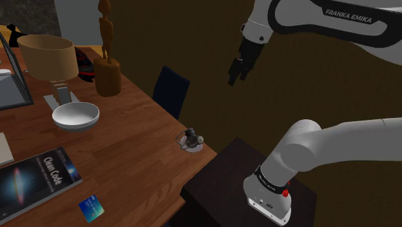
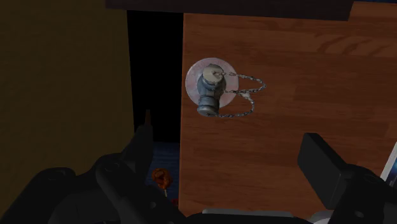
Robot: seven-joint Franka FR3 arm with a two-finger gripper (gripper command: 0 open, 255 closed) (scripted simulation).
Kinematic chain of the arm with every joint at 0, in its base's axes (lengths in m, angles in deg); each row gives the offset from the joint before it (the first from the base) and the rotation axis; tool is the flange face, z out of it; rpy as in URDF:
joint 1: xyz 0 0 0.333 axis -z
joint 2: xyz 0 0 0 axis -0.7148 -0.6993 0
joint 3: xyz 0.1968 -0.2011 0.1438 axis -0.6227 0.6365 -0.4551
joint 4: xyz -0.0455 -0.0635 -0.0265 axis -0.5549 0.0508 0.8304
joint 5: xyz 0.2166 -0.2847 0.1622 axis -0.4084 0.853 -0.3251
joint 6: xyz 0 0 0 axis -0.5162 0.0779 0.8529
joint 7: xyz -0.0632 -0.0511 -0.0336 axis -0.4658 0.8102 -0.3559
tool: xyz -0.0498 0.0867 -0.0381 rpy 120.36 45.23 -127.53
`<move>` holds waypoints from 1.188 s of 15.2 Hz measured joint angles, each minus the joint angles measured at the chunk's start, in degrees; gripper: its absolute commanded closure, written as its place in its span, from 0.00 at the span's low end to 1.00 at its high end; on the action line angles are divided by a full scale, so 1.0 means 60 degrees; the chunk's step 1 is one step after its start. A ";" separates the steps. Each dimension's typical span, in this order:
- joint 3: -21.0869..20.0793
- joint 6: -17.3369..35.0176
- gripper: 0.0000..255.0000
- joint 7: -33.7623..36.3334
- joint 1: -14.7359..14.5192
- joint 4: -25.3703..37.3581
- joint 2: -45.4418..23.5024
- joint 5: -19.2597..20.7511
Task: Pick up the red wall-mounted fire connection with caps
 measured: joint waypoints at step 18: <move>0.1215 0.5493 0.00 -0.1486 -0.0097 -0.1886 -0.3957 -0.0494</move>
